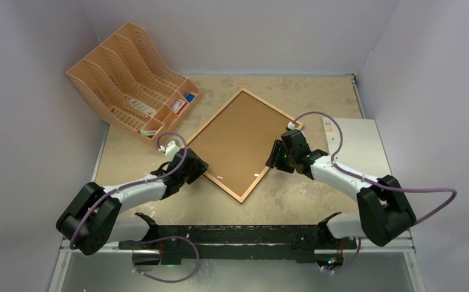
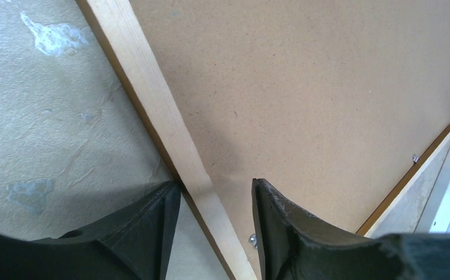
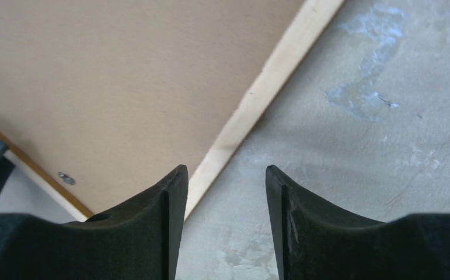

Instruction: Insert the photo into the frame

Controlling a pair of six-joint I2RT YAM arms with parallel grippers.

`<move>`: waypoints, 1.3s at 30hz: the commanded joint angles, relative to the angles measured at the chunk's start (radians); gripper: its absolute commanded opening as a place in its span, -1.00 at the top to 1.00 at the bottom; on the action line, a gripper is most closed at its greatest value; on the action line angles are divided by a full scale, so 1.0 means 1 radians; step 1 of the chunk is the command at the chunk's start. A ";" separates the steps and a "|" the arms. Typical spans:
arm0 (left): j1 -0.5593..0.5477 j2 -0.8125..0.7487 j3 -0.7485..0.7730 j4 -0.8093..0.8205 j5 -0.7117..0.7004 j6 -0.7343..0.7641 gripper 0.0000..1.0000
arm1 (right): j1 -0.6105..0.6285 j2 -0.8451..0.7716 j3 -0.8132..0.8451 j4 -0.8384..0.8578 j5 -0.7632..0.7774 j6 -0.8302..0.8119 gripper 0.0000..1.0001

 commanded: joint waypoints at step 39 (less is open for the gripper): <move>0.008 0.014 -0.123 -0.197 0.191 0.142 0.41 | 0.272 0.523 0.247 0.505 -0.489 -0.175 0.63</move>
